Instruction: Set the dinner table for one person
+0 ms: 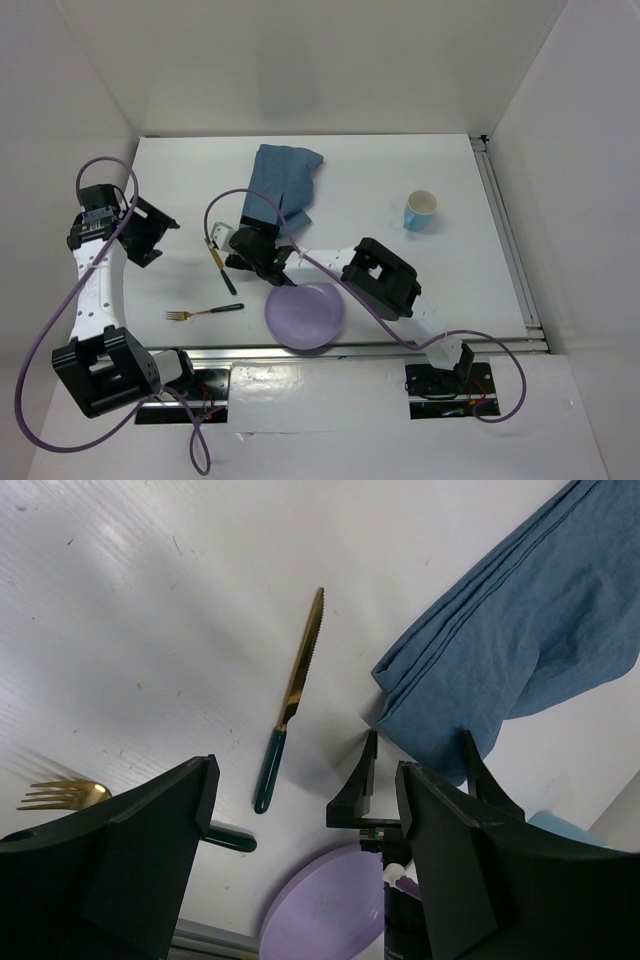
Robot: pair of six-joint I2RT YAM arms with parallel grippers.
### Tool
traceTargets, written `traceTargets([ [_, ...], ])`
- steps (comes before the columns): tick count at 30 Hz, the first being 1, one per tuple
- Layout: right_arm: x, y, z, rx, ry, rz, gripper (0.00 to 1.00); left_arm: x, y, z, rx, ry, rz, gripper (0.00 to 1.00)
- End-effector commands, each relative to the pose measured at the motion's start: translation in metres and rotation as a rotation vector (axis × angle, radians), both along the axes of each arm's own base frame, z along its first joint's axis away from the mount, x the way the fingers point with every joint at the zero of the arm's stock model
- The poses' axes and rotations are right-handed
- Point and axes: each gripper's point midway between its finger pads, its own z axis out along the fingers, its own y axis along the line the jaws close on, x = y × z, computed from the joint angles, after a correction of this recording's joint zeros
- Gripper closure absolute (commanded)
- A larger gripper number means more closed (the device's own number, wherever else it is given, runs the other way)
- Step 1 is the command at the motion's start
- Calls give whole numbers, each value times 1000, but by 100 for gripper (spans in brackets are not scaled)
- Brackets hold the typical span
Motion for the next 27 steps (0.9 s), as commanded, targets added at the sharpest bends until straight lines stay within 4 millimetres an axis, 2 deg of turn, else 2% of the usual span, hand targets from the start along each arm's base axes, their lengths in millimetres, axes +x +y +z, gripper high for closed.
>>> traceTargets([
  [1, 16, 3, 36, 55, -118, -38, 5, 2, -1, 8, -6, -42, 7, 10],
  [3, 23, 1, 36, 37, -169, -58, 10, 2, -1, 8, -6, -42, 7, 10],
  [4, 24, 2, 33, 36, -177, -55, 16, 2, -1, 8, -6, -42, 7, 10],
  [11, 24, 10, 55, 122, -178, -58, 52, 0, -3, 5, -8, -43, -6, 10],
  [12, 24, 14, 65, 154, -179, -51, 63, 0, -3, 5, -8, -43, -6, 10],
  [15, 19, 17, 77, 197, -136, -45, 80, 1, -7, 1, -29, -42, -20, 10],
  [16, 15, 18, 77, 215, -95, -50, 94, 6, -10, 6, -36, -72, -46, 10],
  [17, 19, 17, 80, 233, -77, -62, 100, 7, -12, 0, -46, -68, -72, 10],
  [19, 19, 16, 89, 303, -20, -83, 100, 14, -18, -7, -56, -75, -127, 14],
  [22, 26, 7, 110, 388, 76, -114, 100, 23, -39, -24, -83, -26, -211, 19],
  [23, 36, -6, 124, 456, 133, -172, 100, 27, -54, -25, -87, -15, -262, 19],
  [25, 42, -15, 136, 531, 214, -192, 100, 31, -70, -36, -111, 17, -295, 19],
  [26, 54, -33, 146, 589, 250, -250, 100, 38, -84, -42, -145, 22, -318, 19],
  [27, 56, -37, 149, 617, 290, -249, 100, 38, -92, -49, -174, 38, -325, 19],
])
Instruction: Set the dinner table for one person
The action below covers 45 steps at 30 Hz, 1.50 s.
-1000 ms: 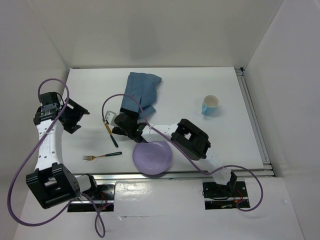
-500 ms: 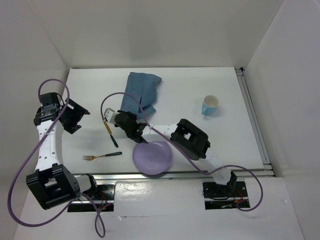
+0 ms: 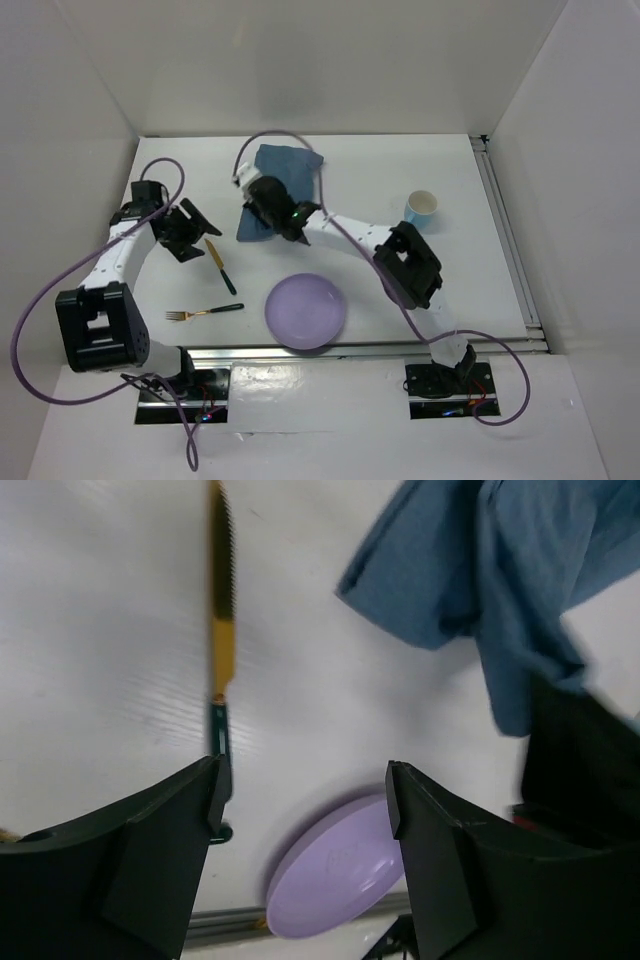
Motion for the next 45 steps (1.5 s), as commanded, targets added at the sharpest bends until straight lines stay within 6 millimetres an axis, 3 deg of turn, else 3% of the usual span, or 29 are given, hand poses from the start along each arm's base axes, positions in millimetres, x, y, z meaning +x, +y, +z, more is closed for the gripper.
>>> traceTargets([
  [1, 22, -33, 87, 308, 121, -131, 100, 14, -31, -4, -100, -15, -52, 19],
  [2, 26, -44, 96, 332, 140, -152, 100, 14, -38, -16, -113, 18, -61, 19],
  [5, 44, -78, 100, 436, 227, -229, 100, 21, -57, -25, -173, 43, -72, 19],
  [6, 53, -101, 100, 463, 246, -272, 100, 26, -62, -30, -181, 59, -74, 19],
  [8, 57, -113, 104, 559, 309, -286, 100, 33, -70, -35, -202, 77, -60, 19],
  [9, 64, -130, 104, 592, 317, -316, 100, 39, -76, -35, -202, 73, -63, 19],
  [14, 70, -153, 102, 670, 368, -349, 100, 55, -90, -67, -182, 191, -6, 19],
  [22, 77, -170, 96, 674, 378, -374, 100, 78, -106, -86, -95, 252, 7, 20],
  [26, 79, -186, 88, 672, 391, -399, 100, 74, -96, -100, -38, 274, 36, 20],
  [31, 81, -185, 95, 697, 393, -381, 100, 80, -94, -99, -6, 253, 44, 20],
  [36, 84, -192, 87, 684, 401, -409, 100, 74, -79, -111, 80, 305, 72, 22],
  [39, 82, -193, 85, 684, 401, -409, 100, 72, -78, -114, 131, 308, 73, 30],
  [41, 85, -197, 85, 686, 398, -418, 100, 78, -83, -116, 136, 303, 52, 43],
  [42, 84, -199, 83, 679, 400, -429, 100, 78, -87, -122, 143, 313, 34, 58],
  [45, 84, -199, 83, 679, 400, -430, 100, 91, -90, -117, 134, 289, 23, 88],
])
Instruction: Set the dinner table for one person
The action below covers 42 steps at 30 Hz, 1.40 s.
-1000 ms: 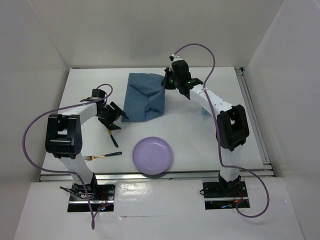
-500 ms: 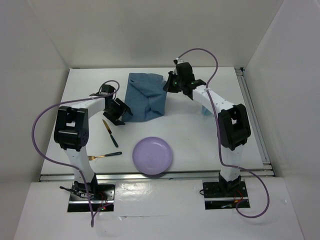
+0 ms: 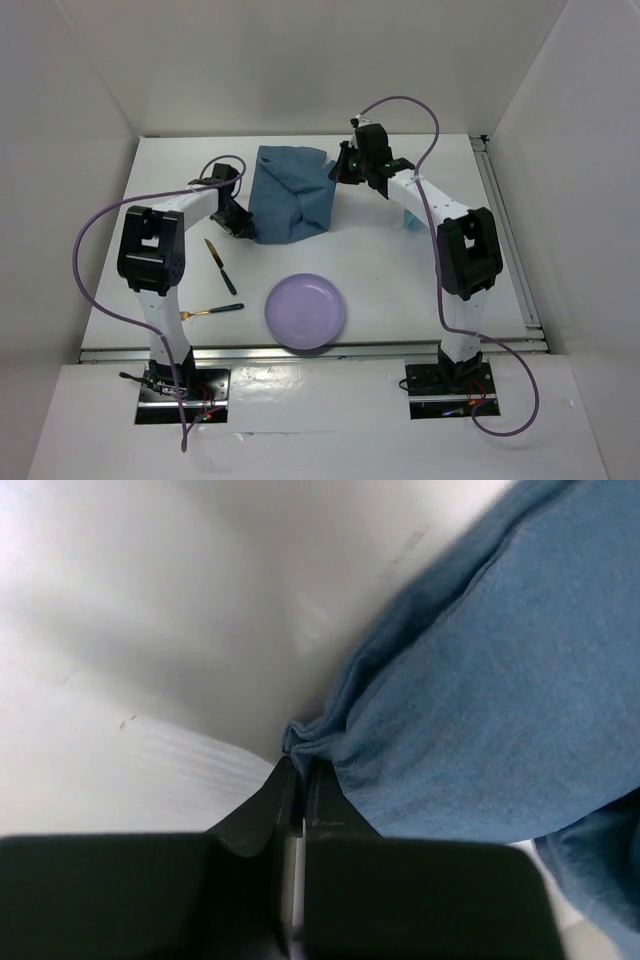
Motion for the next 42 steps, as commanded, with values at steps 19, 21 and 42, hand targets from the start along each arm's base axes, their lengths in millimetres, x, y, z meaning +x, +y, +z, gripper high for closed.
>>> traceTargets([
  [19, -1, -65, 143, 36, -213, -84, 100, 67, 91, 288, 67, -657, -40, 100],
  [21, -15, -78, 151, 49, -222, -101, 100, 51, 101, 306, 41, -714, -22, 100],
  [42, -124, -104, 193, 157, -197, -141, 100, -8, 103, 352, -31, -855, -82, 100],
])
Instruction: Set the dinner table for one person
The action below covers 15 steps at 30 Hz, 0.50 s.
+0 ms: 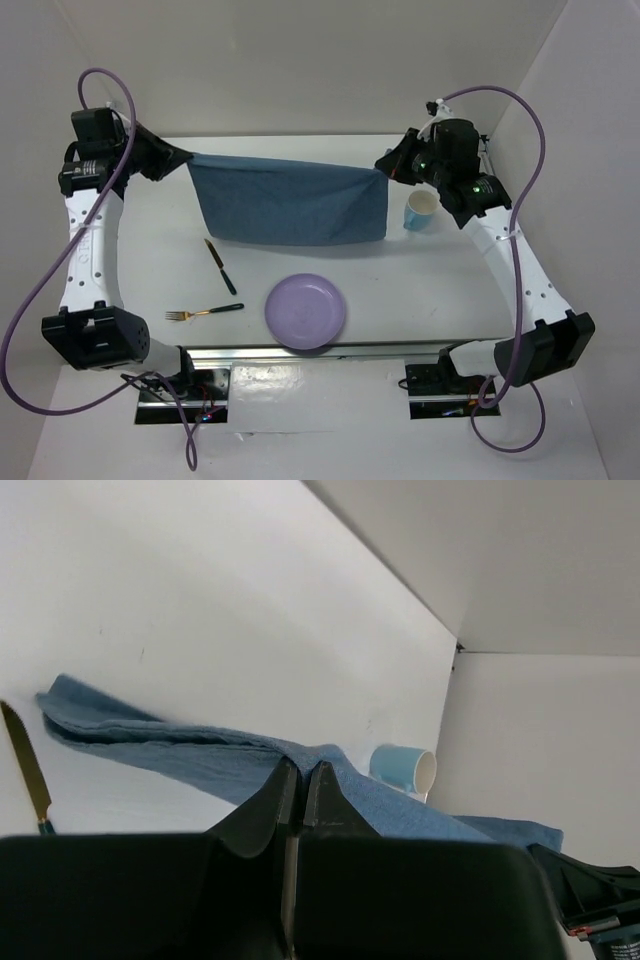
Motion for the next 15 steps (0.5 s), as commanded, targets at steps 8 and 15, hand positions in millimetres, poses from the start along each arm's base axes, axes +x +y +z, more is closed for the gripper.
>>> traceTargets([
  [8, 83, -20, 47, 57, -119, -95, 100, 77, 18, 41, 104, -170, -43, 100],
  [15, 174, -25, 82, 140, -270, -64, 100, 165, 11, 54, 204, -273, -87, 100],
])
